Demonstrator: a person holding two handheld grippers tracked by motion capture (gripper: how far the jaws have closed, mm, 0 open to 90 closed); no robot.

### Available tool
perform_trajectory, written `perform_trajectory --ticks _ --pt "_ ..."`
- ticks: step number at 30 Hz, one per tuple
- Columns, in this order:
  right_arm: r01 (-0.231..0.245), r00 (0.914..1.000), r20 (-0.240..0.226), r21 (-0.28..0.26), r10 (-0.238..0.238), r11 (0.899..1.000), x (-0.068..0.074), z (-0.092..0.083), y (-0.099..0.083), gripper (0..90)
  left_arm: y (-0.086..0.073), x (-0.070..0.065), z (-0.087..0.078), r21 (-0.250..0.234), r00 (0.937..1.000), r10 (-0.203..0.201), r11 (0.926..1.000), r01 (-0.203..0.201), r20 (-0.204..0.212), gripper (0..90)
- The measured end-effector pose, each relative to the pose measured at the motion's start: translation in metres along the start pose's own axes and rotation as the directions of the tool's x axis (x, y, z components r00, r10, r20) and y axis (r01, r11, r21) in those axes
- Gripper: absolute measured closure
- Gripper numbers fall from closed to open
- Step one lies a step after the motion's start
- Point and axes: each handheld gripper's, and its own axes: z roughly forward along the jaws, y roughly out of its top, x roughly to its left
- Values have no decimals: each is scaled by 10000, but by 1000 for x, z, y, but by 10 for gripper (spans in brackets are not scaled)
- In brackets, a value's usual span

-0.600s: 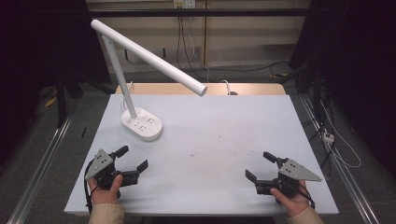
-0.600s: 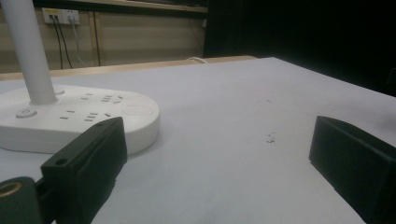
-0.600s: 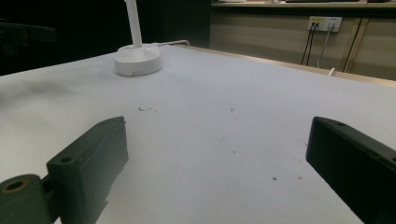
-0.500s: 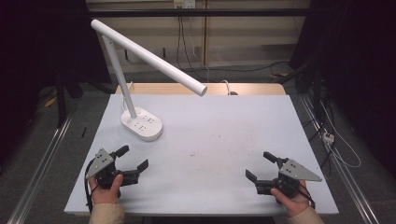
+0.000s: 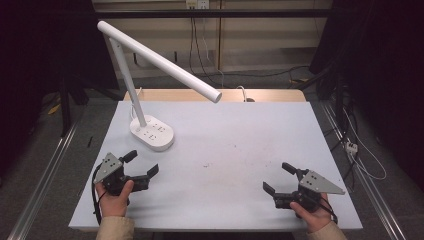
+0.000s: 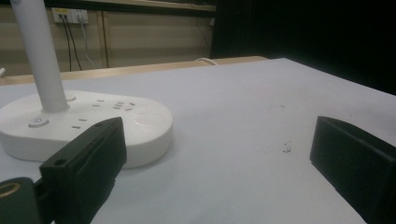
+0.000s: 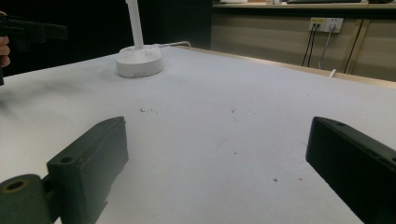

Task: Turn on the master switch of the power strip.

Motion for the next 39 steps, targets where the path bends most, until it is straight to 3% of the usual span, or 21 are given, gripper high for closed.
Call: perform_trajectory --ticks 10,39 --pt "-48 10000 -20 -37 48 10000 -1 -1 0 52 3 7 7 27 9993 -98 9999 99 -352 36" --pt "-64 10000 -23 -95 63 9999 -3 -2 1 51 10 23 27 354 9974 -166 9992 191 -703 46"
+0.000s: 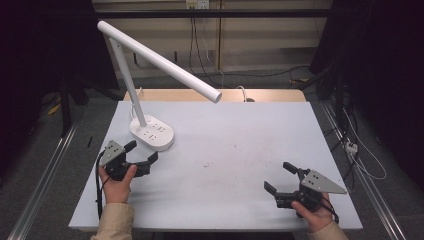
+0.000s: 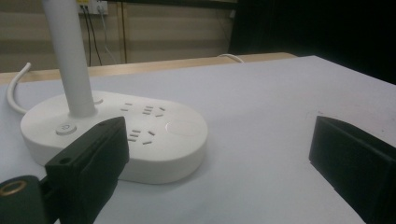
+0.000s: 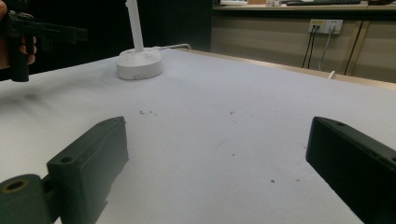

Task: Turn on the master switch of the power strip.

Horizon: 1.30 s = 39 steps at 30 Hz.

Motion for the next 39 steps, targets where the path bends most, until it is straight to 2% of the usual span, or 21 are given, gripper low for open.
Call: perform_trajectory --ticks 12,26,39 --pt "-18 10000 -39 -12 18 10000 0 0 0 51 1 8 7 93 9999 -80 9999 81 -121 50" --pt "-10 10000 -51 -34 10 10000 0 0 0 51 7 19 12 248 9986 -29 9997 42 -524 51" --pt "-2 10000 -100 -51 1 10000 1 0 1 51 13 29 24 312 9969 -68 9995 93 -782 58"
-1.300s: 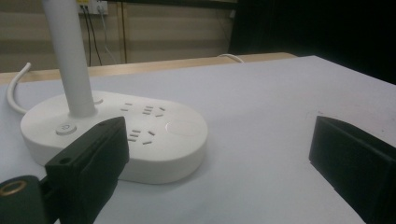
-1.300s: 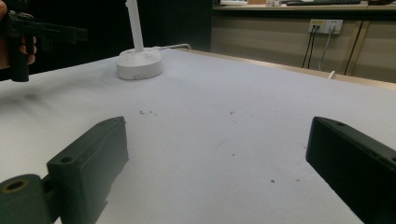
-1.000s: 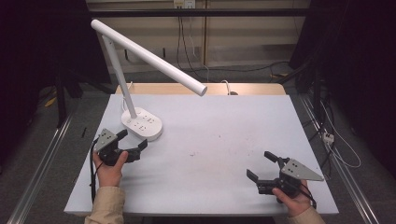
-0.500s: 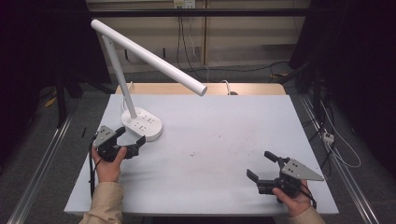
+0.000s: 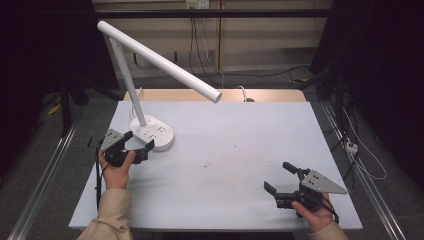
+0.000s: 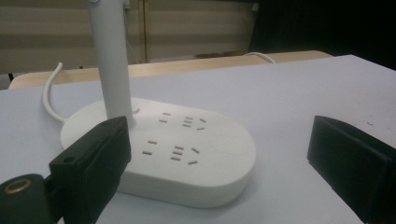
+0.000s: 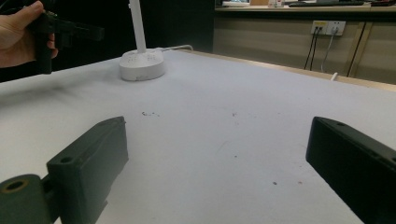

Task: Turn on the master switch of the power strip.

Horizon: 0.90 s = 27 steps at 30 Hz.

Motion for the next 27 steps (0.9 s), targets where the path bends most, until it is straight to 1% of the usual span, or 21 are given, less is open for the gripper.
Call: perform_trajectory --ticks 4,5,7,9,10,13,17,19,20,23,24,27 --pt "11 10000 1 0 -11 10000 0 0 0 51 0 3 3 1 9999 -42 10000 42 -114 58" --pt "11 10000 -5 -3 -11 10000 0 0 0 51 0 4 4 8 9997 -94 10000 94 -212 57" --pt "18 10000 -8 -3 -18 10000 0 0 0 51 0 5 6 81 9996 -179 9998 181 -235 53" --pt "11 10000 -12 -10 -11 10000 0 0 0 51 0 6 7 201 9994 -156 9997 162 -308 53" --pt "10 10000 -13 -10 -10 10000 0 0 0 51 0 7 8 248 9996 -119 9996 126 -271 54" --pt "11 10000 -7 -8 -11 10000 0 0 0 51 0 8 11 232 9993 -187 9995 194 -327 55" --pt "-2 10000 -14 -9 2 10000 -1 0 0 51 2 11 14 345 9990 -87 9994 102 -434 58" --pt "1 10000 -19 -8 -1 10000 -1 0 0 51 3 12 16 402 9991 -94 9991 111 -423 58" --pt "1 10000 -19 -8 -1 10000 -1 0 0 51 4 12 17 396 9987 -64 9992 85 -515 58" --pt "1 10000 -11 -25 -1 10000 -1 -1 0 51 3 13 19 318 9987 -270 9991 285 -442 106" --pt "8 10000 -15 -25 -8 10000 -1 -1 0 51 3 14 20 399 9984 -207 9989 228 -524 106" --pt "4 10000 -20 -22 -4 10000 -1 -1 0 51 1 15 22 417 9982 -234 9988 257 -549 119"
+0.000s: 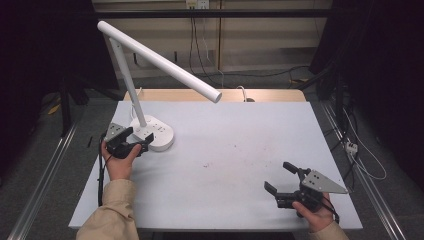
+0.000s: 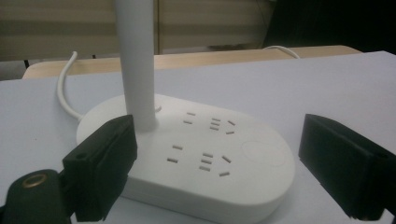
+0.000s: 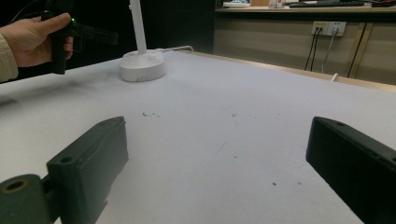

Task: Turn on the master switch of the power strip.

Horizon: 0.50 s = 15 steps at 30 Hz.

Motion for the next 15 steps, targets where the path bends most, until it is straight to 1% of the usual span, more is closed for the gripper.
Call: perform_trajectory --ticks 4,7,9,10,11,13,15 --pt "-36 10000 -25 5 36 10000 0 0 0 51 0 1 2 -1 9998 133 9999 -133 -131 147" --pt "-7 10000 -53 11 7 10000 1 0 0 51 0 2 4 110 9997 130 9999 -128 -187 156" --pt "2 10000 -58 14 -2 10000 1 0 0 51 1 3 5 151 9996 196 9997 -193 -208 180" --pt "2 10000 -58 14 -2 10000 1 0 0 51 2 3 5 102 9997 132 9999 -130 -227 180" --pt "-18 10000 -57 9 18 10000 1 0 0 51 3 4 6 124 9996 162 9998 -159 -218 206" --pt "-19 10000 -62 12 19 10000 1 0 0 51 5 6 6 153 9993 215 9997 -210 -321 214" --pt "-20 10000 -58 13 20 10000 1 0 0 51 8 6 7 67 9993 133 9999 -130 -348 241"
